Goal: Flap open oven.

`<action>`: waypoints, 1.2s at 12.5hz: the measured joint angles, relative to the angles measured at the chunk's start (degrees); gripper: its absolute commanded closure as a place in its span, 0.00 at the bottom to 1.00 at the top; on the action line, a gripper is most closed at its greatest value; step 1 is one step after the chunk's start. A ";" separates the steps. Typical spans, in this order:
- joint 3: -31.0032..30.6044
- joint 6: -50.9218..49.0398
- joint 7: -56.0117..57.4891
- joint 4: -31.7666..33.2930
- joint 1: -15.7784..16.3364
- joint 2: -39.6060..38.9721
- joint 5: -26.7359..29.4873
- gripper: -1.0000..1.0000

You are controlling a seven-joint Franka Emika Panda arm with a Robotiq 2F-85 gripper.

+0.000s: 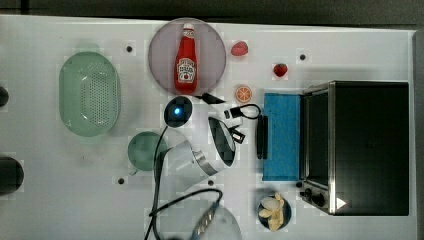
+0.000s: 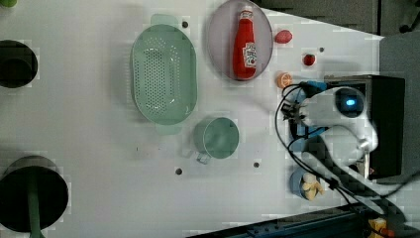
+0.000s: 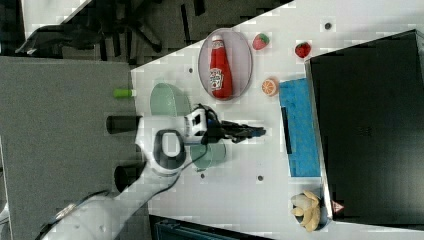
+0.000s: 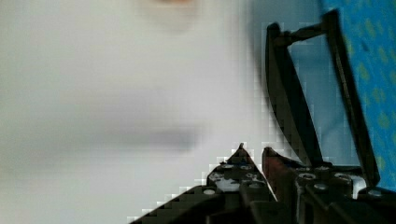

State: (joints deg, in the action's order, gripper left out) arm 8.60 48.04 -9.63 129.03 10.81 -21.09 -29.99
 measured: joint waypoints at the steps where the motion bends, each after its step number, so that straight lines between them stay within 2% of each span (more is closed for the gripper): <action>1: -0.03 -0.59 0.00 -0.11 -0.08 3.27 3.29 0.82; 3: 0.04 -2.13 0.00 -0.22 -0.31 10.83 9.58 0.82; 6: -0.03 -9.65 0.00 -1.57 -0.30 21.34 15.61 0.82; 8: 0.41 -15.50 0.00 -2.35 -0.24 27.44 21.63 0.82; 12: 1.16 -22.90 -0.03 -3.47 -1.03 38.34 23.75 0.82; 15: 1.55 -29.53 -0.19 -5.82 -1.59 40.47 24.27 0.82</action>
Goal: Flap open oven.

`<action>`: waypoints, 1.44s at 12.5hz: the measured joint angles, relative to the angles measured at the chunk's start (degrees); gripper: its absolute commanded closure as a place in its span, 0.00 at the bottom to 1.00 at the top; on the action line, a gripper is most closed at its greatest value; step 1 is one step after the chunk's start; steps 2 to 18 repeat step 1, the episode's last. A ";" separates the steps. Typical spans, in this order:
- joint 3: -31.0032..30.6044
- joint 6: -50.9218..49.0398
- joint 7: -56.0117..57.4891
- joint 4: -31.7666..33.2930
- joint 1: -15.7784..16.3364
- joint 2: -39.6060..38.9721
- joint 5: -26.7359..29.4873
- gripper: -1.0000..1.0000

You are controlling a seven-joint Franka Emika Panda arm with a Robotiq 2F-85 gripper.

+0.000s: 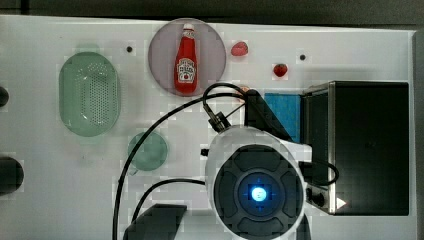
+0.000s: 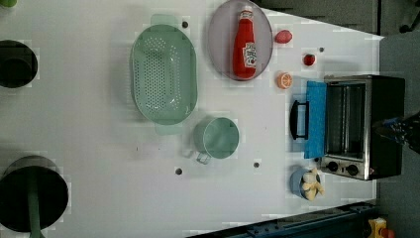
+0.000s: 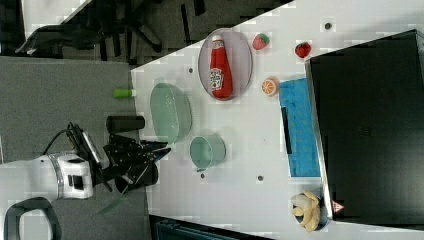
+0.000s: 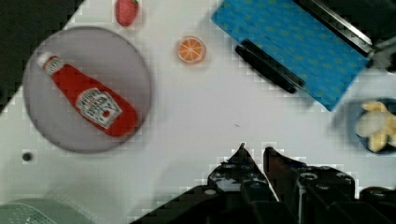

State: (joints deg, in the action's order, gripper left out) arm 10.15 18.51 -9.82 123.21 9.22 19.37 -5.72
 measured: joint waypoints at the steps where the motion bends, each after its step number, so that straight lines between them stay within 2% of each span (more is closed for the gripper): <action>1: 0.31 -2.43 0.00 -0.78 0.13 0.15 -0.16 0.82; 18: 0.31 -2.43 0.00 -0.78 0.13 0.15 -0.16 0.82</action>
